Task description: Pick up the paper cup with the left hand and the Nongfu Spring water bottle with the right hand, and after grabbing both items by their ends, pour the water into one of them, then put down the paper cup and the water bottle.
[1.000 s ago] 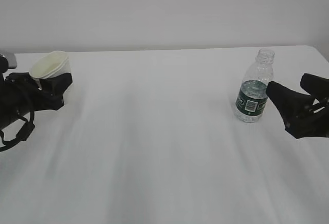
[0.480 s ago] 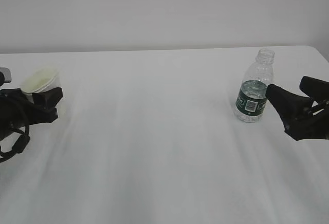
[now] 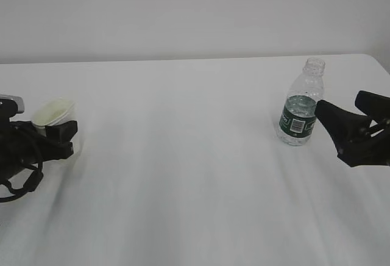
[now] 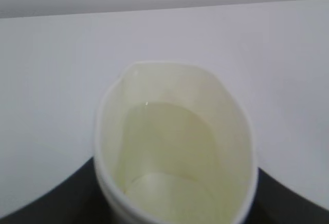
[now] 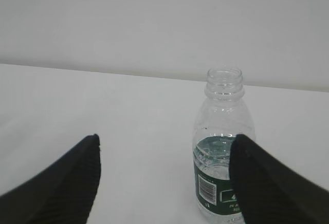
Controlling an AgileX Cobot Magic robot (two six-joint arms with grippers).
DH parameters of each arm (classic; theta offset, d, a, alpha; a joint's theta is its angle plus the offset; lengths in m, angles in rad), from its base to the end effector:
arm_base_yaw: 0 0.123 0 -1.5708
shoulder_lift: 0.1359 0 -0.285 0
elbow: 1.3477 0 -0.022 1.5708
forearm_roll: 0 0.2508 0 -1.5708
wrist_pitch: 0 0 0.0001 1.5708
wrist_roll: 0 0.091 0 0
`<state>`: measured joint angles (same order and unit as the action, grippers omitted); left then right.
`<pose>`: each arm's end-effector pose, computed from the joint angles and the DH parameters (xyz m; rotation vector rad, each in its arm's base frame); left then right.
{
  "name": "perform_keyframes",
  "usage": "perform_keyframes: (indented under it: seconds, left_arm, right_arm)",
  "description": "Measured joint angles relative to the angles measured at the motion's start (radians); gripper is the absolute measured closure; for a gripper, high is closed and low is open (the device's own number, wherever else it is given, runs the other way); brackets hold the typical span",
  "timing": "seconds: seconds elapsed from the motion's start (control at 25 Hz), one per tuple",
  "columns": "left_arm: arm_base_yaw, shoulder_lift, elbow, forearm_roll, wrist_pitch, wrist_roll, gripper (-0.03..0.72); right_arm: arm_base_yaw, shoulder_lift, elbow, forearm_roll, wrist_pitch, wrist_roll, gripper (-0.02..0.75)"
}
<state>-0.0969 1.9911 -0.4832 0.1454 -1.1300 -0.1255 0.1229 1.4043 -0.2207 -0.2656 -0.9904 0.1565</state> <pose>0.2935 -0.0405 0.0940 0.1226 1.8655 -0.2331 0.2095 0.0460 0.1839 -0.2625 1.6780 0.2855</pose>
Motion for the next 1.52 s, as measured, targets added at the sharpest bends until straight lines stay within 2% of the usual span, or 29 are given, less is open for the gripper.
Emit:
perform_keyframes:
  seconds: [0.32,0.92,1.52]
  left_arm:
    - [0.000,0.042,-0.033,0.000,0.000,0.002,0.284]
    - [0.000,0.143,-0.201,0.002,0.000,0.002,0.285]
    - [0.000,0.181,-0.217,0.002,-0.022,0.004,0.288]
  right_arm:
    - [0.000,0.000,0.000,0.000,0.000,0.000,0.146]
    - [0.000,0.000,0.000,0.000,0.009,0.002,0.146]
    - [0.000,0.000,0.000,0.000,0.011,0.002,0.146]
